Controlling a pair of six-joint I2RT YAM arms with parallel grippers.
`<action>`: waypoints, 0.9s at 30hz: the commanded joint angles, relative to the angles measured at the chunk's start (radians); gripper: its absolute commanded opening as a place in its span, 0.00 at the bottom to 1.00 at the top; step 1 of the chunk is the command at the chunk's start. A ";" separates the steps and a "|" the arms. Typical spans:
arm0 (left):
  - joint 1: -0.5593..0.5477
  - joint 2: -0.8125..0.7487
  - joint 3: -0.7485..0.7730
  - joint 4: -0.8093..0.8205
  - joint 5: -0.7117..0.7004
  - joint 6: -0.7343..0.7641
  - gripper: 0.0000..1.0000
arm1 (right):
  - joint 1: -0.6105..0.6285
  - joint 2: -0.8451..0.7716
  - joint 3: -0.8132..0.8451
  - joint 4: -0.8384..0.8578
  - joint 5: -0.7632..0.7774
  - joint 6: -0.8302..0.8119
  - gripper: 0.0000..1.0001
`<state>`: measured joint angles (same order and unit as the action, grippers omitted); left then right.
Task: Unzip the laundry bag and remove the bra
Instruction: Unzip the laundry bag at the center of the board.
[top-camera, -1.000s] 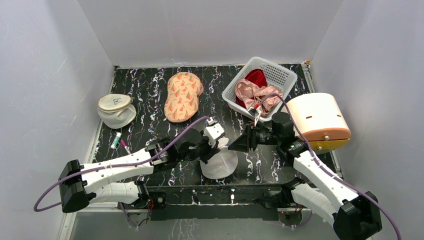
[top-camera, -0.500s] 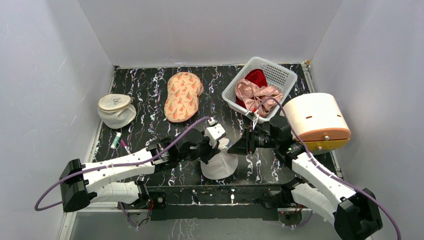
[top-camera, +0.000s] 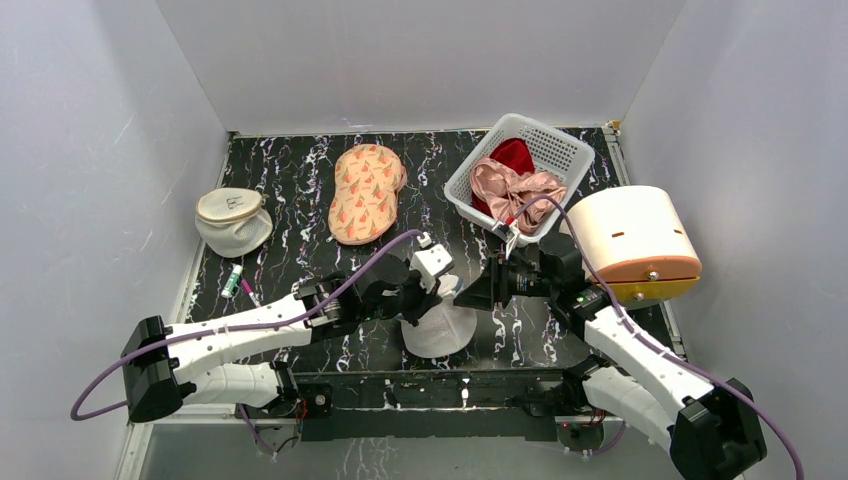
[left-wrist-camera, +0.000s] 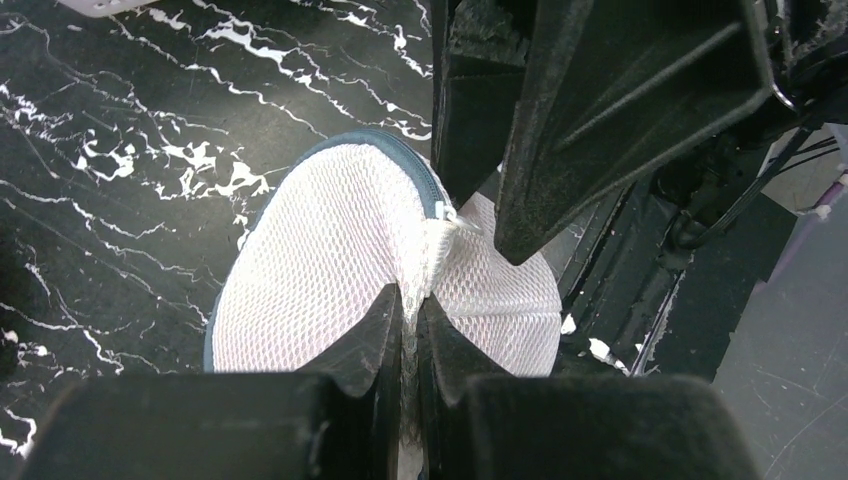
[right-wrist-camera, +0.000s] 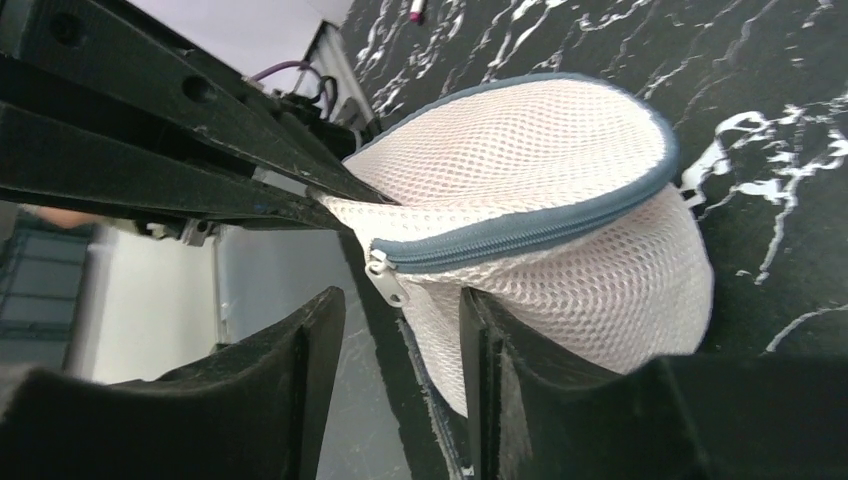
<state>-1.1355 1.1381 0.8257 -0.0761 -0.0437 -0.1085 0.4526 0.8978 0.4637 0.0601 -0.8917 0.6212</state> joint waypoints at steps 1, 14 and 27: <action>-0.003 -0.001 0.059 -0.039 -0.073 -0.060 0.00 | 0.029 -0.054 0.104 -0.160 0.196 -0.119 0.49; -0.003 0.016 0.097 -0.129 -0.158 -0.205 0.00 | 0.174 -0.020 0.263 -0.322 0.499 -0.333 0.40; -0.003 0.005 0.081 -0.128 -0.164 -0.235 0.00 | 0.376 0.079 0.312 -0.309 0.677 -0.363 0.38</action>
<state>-1.1355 1.1580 0.8810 -0.1921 -0.1959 -0.3260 0.7849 0.9684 0.7097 -0.2859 -0.3038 0.2749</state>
